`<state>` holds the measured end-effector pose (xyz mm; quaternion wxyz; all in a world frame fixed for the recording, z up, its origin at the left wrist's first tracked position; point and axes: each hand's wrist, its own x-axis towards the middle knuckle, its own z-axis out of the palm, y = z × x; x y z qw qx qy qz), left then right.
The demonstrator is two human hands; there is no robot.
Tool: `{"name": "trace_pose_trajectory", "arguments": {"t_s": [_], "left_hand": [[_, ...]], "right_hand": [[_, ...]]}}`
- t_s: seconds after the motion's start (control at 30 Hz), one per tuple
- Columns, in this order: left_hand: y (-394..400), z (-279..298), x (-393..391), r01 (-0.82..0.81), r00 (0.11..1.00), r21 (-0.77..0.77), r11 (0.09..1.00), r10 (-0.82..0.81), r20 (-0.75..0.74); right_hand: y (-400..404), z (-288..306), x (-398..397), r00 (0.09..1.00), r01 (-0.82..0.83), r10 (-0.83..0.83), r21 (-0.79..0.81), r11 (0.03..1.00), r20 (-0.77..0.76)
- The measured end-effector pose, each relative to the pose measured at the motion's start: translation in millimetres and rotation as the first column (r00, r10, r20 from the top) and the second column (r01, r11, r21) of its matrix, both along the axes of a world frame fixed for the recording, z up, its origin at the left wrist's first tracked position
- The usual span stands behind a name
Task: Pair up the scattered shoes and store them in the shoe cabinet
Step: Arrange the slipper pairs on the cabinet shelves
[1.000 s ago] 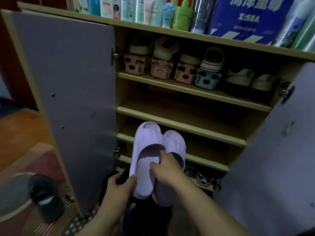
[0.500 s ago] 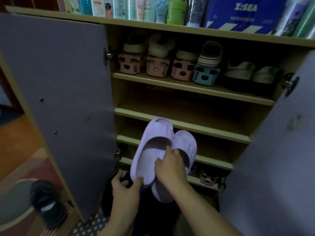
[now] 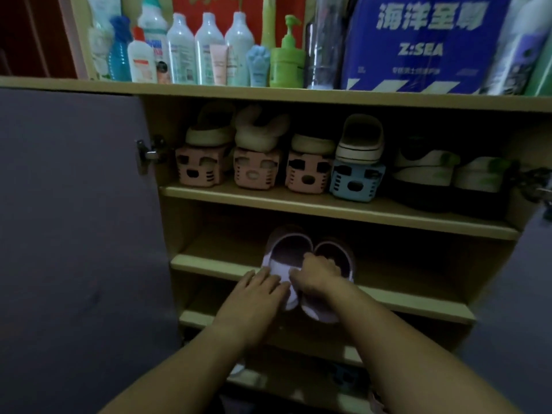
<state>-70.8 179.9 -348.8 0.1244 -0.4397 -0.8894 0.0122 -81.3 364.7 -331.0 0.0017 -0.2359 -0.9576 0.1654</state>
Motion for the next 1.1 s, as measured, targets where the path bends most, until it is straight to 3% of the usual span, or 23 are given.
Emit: {"name": "trace_pose_trajectory", "arguments": {"t_s": [0.07,0.13,0.2,0.3,0.43,0.67,0.87,1.0,1.1], "left_hand": [[12,3,-13,0.006,0.996,-0.088,0.996,-0.014,-0.083],[21,1,-21,0.001,0.994,-0.111,0.994,-0.012,-0.105],[25,-1,-22,-0.011,0.998,-0.085,0.996,0.006,-0.059],[28,-6,-22,-0.025,0.998,-0.083,0.996,0.021,-0.053],[28,-5,-24,-0.047,0.998,-0.086,0.995,0.045,-0.034],[-16,2,-96,-0.217,0.970,-0.245,0.945,0.236,0.052],[-55,7,-148,-0.401,0.906,-0.309,0.862,0.423,0.005],[-64,4,-161,-0.448,0.884,-0.240,0.861,0.466,0.022],[-66,-2,-167,-0.471,0.874,-0.156,0.868,0.483,0.047]], "right_hand": [[7,3,8,0.993,-0.104,0.097,-0.123,0.987,-0.066],[10,0,25,0.977,-0.158,0.137,-0.128,0.979,-0.160],[6,-11,51,0.971,-0.145,0.147,0.023,0.989,-0.189],[4,-31,79,0.987,-0.118,0.140,0.228,0.966,-0.081],[19,-30,85,0.954,-0.065,0.158,0.337,0.939,-0.255],[19,-26,66,0.932,-0.129,0.151,0.087,0.988,-0.331],[10,-36,42,0.933,-0.118,0.184,0.217,0.969,-0.311],[-10,-36,18,0.919,-0.151,0.201,0.170,0.974,-0.339],[-29,-27,-13,0.939,-0.193,0.220,0.122,0.974,-0.264]]}}
